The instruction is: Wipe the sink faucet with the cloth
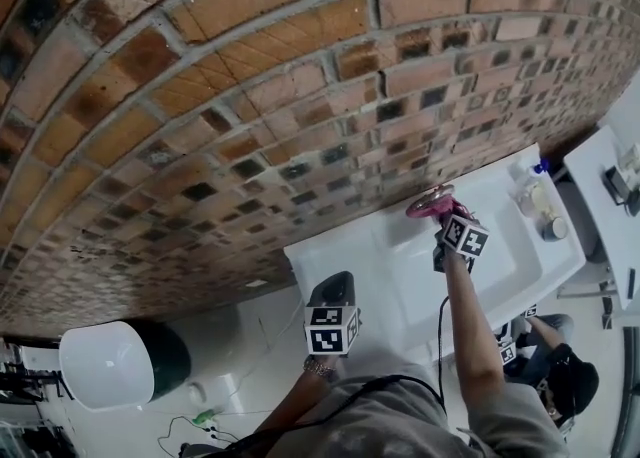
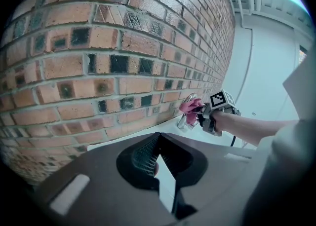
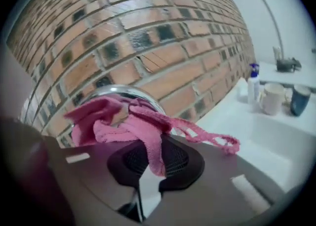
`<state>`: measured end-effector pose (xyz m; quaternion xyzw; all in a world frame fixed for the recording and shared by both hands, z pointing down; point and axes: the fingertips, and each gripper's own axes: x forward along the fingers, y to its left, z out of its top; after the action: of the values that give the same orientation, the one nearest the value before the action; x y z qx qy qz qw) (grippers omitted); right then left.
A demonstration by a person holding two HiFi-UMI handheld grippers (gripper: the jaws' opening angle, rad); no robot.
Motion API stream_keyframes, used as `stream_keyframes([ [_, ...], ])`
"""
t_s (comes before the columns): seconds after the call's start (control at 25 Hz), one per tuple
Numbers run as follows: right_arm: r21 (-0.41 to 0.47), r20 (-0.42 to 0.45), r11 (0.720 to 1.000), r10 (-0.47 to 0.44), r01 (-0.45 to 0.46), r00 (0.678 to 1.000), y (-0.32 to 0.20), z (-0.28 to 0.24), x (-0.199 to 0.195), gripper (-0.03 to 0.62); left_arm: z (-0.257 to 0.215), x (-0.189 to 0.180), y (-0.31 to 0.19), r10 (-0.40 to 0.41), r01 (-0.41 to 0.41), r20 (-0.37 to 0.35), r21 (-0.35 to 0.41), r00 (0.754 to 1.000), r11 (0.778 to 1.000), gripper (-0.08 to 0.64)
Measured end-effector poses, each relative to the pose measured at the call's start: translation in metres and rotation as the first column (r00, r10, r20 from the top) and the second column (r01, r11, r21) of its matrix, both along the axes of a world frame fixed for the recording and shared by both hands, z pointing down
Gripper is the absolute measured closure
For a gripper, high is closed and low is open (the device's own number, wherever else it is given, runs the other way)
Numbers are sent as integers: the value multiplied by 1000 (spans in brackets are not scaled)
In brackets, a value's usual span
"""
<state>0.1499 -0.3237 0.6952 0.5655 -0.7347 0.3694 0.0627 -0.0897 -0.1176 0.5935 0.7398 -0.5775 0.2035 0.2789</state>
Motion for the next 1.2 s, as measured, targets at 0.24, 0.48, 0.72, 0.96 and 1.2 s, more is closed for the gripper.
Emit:
stream_keyframes([
  [0.24, -208, 133, 969, 166, -136, 977, 11, 72, 19, 555, 4, -5, 1, -1, 1, 3, -8, 1000, 1000, 546],
  [0.48, -63, -44, 985, 158, -161, 986, 6, 36, 63, 560, 4, -7, 0, 0, 0, -2, -11, 1000, 1000, 546],
  [0.72, 173, -246, 978, -74, 119, 966, -23, -37, 38, 561, 5, 7, -4, 37, -38, -7, -9, 999, 999, 546],
  [0.96, 196, -371, 947, -168, 254, 913, -8, -38, 23, 563, 7, 11, -7, 56, -56, 0, -10, 998, 998, 546],
  [1.2, -72, -560, 945, -304, 320, 771, -30, 20, 31, 563, 0, 16, -7, 68, -68, -8, 0, 998, 998, 546],
])
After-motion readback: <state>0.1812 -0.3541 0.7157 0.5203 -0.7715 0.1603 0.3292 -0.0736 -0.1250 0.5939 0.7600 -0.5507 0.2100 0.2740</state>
